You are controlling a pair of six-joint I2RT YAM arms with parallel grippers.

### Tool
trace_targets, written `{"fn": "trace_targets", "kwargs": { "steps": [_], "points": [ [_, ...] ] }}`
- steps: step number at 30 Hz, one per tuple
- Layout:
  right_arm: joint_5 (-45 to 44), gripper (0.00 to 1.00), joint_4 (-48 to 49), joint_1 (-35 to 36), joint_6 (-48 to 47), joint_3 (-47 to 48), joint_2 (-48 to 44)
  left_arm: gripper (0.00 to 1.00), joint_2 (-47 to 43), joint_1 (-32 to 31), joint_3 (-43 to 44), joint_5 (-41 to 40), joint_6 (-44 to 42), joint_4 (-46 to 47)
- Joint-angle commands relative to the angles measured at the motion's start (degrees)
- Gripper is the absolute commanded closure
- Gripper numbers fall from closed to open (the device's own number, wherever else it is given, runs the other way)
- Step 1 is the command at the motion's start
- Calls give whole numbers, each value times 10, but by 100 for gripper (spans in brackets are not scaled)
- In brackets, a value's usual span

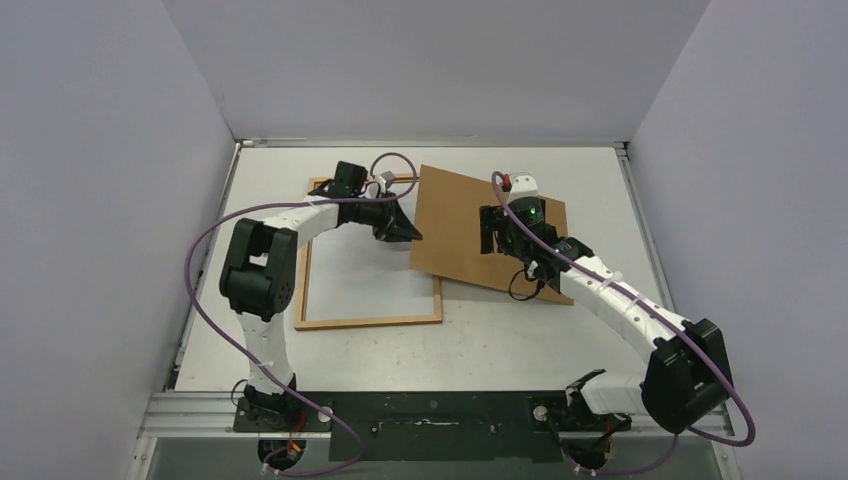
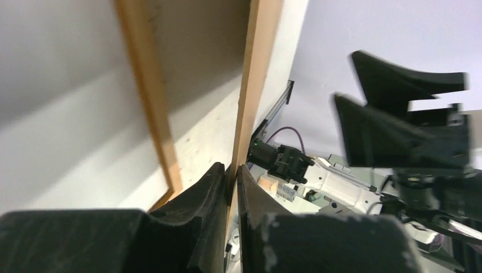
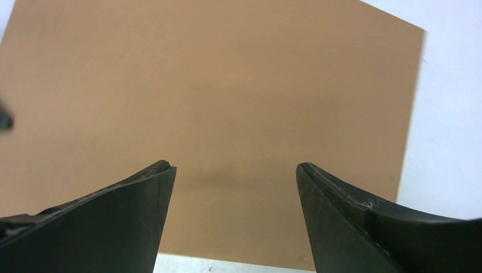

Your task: Put the photo into the frame

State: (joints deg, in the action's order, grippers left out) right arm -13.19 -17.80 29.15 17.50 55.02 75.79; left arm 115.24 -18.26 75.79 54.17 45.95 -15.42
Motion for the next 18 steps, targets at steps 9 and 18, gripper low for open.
{"fn": "trace_targets", "kwargs": {
  "steps": [9,18],
  "points": [
    [233,21,236,48,-225,-110,-142,100,-96,39,123,-3,67,-108],
    [111,22,200,174,-363,-110,-115,100,-120,50,139,-6,89,-102]
  ]
}}
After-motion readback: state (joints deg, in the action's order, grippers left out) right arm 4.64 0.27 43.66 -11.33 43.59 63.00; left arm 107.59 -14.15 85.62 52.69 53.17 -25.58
